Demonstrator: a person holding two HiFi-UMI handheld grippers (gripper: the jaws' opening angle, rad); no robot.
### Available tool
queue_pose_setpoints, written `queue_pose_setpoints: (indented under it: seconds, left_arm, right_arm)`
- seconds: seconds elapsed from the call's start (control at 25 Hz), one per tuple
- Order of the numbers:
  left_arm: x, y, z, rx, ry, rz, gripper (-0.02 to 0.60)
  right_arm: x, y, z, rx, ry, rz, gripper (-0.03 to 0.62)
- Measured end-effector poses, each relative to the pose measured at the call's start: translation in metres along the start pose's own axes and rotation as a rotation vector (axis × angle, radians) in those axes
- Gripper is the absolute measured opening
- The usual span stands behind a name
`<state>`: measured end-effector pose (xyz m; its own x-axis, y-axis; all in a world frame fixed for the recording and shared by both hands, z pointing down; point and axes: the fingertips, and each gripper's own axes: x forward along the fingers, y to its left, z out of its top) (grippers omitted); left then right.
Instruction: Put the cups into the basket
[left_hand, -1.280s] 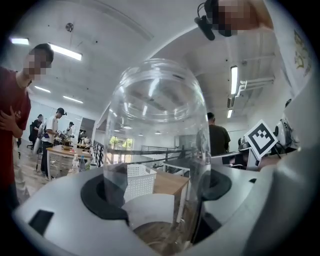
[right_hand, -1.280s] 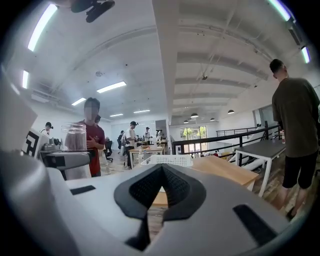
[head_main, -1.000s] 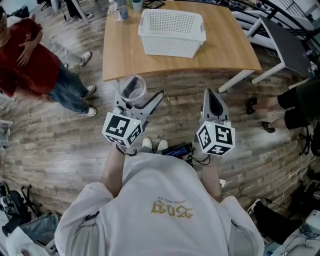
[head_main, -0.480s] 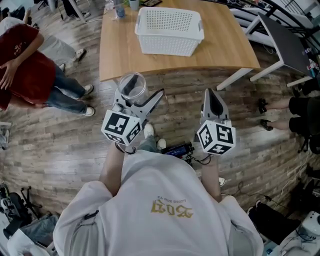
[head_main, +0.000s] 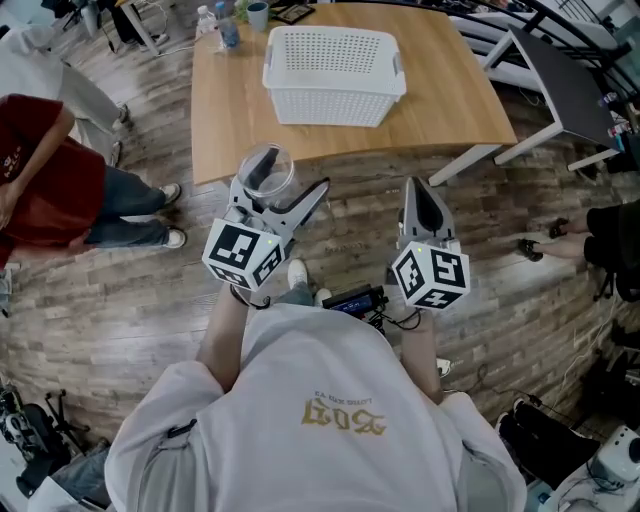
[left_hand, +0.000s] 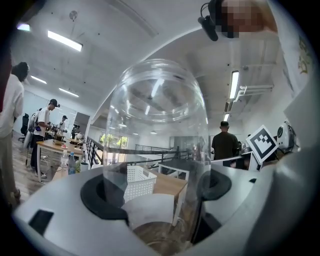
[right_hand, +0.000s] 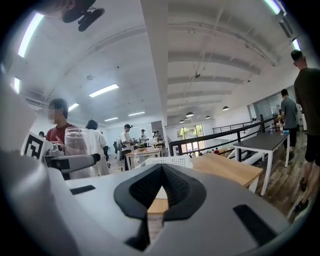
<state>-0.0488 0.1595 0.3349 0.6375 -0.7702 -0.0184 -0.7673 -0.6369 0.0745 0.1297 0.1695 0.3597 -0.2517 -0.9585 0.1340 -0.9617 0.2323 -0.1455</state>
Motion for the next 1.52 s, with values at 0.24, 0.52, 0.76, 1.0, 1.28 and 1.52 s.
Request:
queue_pose_setpoints:
  seconds: [0.24, 0.52, 0.76, 1.0, 1.28, 1.52]
  left_arm:
    - [0.016, 0.025, 0.0, -0.006, 0.01, -0.012, 0.396]
    - [0.021, 0.068, -0.007, -0.044, 0.017, 0.001, 0.396]
    - [0.031, 0.084, -0.012, -0.058, 0.026, -0.009, 0.397]
    - [0.046, 0.092, -0.015, -0.039, 0.044, -0.023, 0.396]
    - [0.074, 0.106, -0.017, -0.042, 0.037, -0.011, 0.397]
    - [0.104, 0.12, -0.013, -0.039, 0.026, 0.009, 0.396]
  right_arm:
    - [0.032, 0.003, 0.006, -0.008, 0.004, -0.013, 0.009]
    - [0.064, 0.02, -0.001, 0.017, 0.025, 0.001, 0.009]
    - [0.074, 0.016, -0.005, 0.034, 0.041, -0.023, 0.009]
    - [0.094, 0.014, -0.006, 0.046, 0.048, -0.024, 0.009]
    - [0.129, 0.003, -0.004, 0.029, 0.05, 0.003, 0.009]
    - [0.166, -0.006, 0.011, 0.011, 0.045, 0.05, 0.009]
